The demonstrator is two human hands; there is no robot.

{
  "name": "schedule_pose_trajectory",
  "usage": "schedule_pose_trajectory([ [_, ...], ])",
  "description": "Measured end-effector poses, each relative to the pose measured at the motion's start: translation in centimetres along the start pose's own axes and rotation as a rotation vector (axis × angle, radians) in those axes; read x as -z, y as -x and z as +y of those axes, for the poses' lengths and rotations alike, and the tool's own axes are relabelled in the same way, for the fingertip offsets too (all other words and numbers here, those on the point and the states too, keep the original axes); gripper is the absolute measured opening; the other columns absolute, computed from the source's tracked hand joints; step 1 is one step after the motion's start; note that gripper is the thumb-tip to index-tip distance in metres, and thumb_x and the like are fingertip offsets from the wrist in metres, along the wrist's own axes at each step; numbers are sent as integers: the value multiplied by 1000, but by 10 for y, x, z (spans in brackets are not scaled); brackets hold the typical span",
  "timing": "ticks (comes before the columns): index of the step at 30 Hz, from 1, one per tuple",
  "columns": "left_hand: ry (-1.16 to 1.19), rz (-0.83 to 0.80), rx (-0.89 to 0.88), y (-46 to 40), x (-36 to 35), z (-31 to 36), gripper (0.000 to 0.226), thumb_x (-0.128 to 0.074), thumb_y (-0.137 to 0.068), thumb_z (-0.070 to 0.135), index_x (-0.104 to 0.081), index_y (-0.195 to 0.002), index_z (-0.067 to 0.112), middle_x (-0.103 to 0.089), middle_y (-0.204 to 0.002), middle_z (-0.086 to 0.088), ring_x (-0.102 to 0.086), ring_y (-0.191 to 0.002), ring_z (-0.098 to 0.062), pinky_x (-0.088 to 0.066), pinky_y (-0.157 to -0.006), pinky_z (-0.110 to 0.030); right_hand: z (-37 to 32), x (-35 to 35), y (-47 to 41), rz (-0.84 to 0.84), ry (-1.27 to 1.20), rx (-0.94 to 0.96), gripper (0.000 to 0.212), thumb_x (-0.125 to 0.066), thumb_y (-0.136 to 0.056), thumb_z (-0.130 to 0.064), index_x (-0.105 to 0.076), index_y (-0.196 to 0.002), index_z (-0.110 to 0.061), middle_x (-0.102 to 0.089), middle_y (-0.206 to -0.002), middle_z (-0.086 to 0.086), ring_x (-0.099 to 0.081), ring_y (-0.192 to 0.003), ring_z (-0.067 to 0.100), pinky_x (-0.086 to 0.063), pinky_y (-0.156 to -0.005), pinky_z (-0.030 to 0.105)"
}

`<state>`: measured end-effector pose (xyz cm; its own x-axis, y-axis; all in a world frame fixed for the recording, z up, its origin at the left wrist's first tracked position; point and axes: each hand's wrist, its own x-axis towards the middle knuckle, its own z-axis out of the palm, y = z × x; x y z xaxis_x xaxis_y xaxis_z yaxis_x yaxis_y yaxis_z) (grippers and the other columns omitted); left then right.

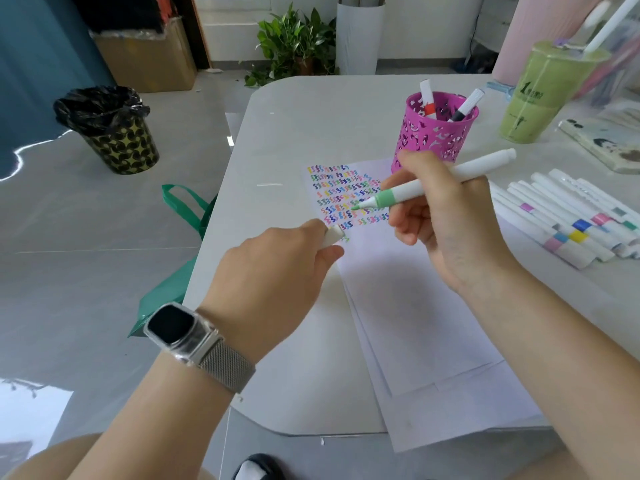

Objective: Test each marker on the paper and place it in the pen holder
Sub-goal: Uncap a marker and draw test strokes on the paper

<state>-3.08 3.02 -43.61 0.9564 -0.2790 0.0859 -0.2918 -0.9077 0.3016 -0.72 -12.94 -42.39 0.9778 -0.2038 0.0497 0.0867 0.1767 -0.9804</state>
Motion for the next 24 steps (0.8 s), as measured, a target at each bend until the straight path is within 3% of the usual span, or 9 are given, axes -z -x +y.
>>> schedule_pose_trajectory([
  [7, 29, 52, -12, -2, -2, 2, 27, -33, -93, 48, -40, -85, 23, -49, -66, 0, -53, -71, -33, -43, -62, -36, 1, 0, 2, 6, 23, 27, 46, -52, -91, -13, -60, -46, -11, -51, -37, 5, -43, -33, 15, -30, -37, 17],
  [14, 21, 57, -20, -2, -1, 4, 29, -32, -93, 48, -44, -90, 22, -53, -70, 0, -54, -70, -31, -47, -64, -38, 9, -4, 0, -39, 108, 42, 41, -52, -93, -11, -60, -52, -10, -54, -41, 5, -45, -39, 17, -32, -36, 19],
  [19, 40, 56, -29, -1, -1, 5, 28, -35, -93, 46, -40, -82, 21, -45, -63, 0, -50, -66, -31, -43, -60, -37, 12, -7, 4, -85, 169, 39, 17, -55, -88, -6, -52, -73, -11, -56, -41, -1, -52, -38, 13, -34, -36, 20],
  [24, 81, 91, -33, -1, 0, 4, 29, -37, -93, 46, -44, -82, 21, -47, -63, -1, -50, -65, -30, -42, -58, -37, 10, -5, 4, -96, 156, 61, 21, -56, -87, -3, -45, -71, -11, -56, -41, -2, -52, -37, 12, -34, -36, 21],
])
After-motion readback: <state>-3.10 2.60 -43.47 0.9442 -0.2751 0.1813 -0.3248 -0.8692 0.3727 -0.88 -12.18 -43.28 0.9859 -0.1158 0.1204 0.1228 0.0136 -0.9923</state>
